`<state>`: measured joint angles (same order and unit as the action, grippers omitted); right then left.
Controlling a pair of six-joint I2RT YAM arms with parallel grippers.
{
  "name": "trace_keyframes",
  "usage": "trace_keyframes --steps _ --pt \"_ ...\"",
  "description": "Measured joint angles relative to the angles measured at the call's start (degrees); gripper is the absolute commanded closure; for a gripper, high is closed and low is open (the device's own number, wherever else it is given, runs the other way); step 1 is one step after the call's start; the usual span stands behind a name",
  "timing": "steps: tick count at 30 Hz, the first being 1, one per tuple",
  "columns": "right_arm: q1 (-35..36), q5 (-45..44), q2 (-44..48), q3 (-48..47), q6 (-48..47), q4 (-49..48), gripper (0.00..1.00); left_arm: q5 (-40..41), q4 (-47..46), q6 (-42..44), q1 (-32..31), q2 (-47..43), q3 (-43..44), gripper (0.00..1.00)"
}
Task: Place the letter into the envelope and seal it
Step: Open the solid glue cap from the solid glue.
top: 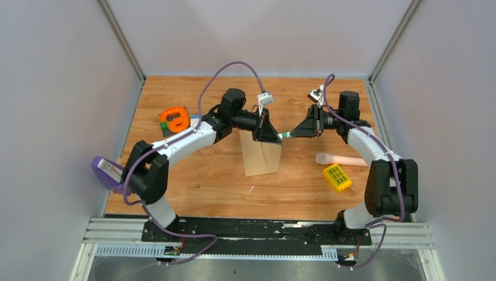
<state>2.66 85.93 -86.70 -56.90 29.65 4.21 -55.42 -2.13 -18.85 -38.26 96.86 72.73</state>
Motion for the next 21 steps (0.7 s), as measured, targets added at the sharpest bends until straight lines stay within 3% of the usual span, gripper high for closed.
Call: trace_keyframes --steps 21 --pt "-3.2 1.3 0.0 0.0 -0.7 2.6 1.00 0.2 -1.8 0.4 0.6 -0.2 -1.1 0.99"
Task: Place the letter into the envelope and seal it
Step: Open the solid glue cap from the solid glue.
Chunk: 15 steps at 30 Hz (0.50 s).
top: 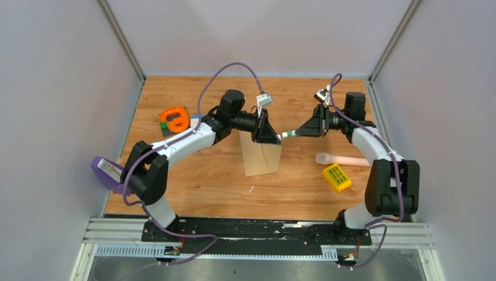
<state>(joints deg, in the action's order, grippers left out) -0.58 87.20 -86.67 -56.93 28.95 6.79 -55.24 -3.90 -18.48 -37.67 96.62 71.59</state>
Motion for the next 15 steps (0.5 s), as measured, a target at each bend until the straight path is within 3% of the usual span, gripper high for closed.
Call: trace_keyframes --steps 15 --pt "-2.8 -0.5 0.6 0.0 -1.1 0.7 1.00 -1.5 2.4 1.4 2.0 -1.4 -1.0 0.94"
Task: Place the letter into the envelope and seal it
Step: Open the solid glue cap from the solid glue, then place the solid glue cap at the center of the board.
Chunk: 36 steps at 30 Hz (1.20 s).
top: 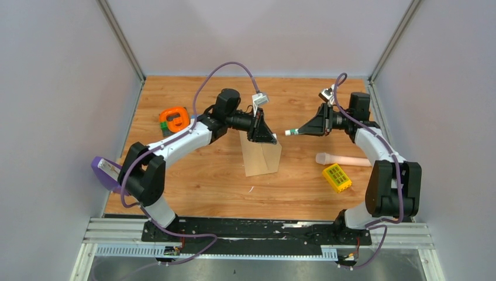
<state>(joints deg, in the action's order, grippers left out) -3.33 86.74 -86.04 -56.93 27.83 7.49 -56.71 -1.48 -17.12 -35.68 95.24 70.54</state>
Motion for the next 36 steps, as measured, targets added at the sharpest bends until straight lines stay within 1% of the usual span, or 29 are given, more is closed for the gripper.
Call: trace_keyframes --steps 5,12,19,27,30,36 --pt "-1.0 -1.1 0.0 0.0 -0.8 0.6 1.00 0.3 3.7 3.7 1.2 -0.5 0.0 0.92" --pt "-2.2 -2.8 0.8 0.0 -1.9 1.8 1.00 2.3 10.9 11.0 5.8 -1.1 0.0 0.92" --pt "-2.2 -3.5 1.6 0.0 -2.5 2.1 1.00 7.0 19.4 20.2 11.0 -1.2 0.0 0.92" --pt "-2.2 -3.6 1.6 0.0 -2.6 2.2 1.00 11.7 29.0 27.8 15.1 -0.3 -2.3 0.92" --pt "-2.2 -3.6 1.6 0.0 -2.6 2.2 1.00 14.7 34.1 30.9 15.5 2.6 -2.0 0.93" --pt "-2.2 -3.6 1.6 0.0 -2.7 2.3 1.00 23.6 42.9 35.7 15.5 7.6 -1.8 0.92"
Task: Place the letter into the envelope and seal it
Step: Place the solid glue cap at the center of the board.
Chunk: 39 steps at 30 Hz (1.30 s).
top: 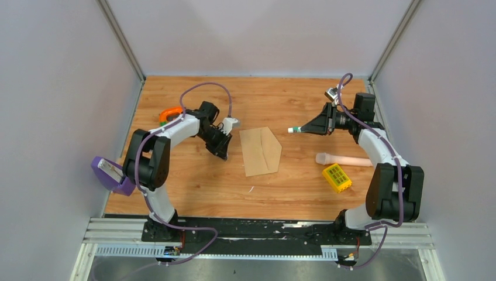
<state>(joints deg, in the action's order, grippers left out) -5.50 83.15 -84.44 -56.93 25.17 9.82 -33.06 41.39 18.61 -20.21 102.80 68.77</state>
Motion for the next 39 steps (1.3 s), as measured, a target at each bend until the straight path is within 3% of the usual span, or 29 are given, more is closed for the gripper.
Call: trace_keyframes --steps 6,15,29,32,39 --pt "0.0 0.0 0.0 0.0 0.0 0.3 1.00 10.0 4.5 2.3 0.0 3.2 2.5 0.92" --pt "0.0 0.0 0.0 0.0 0.0 0.4 1.00 18.7 10.6 3.1 0.0 9.5 9.6 0.89" --pt "0.0 0.0 0.1 0.0 0.0 0.5 1.00 30.9 17.3 4.5 -2.3 15.0 16.3 0.61" --pt "0.0 0.0 0.2 0.0 0.0 0.5 1.00 31.9 17.6 4.8 -3.0 15.1 16.3 0.51" --pt "0.0 0.0 0.2 0.0 0.0 0.6 1.00 32.1 18.4 4.9 -3.6 15.2 16.3 0.42"
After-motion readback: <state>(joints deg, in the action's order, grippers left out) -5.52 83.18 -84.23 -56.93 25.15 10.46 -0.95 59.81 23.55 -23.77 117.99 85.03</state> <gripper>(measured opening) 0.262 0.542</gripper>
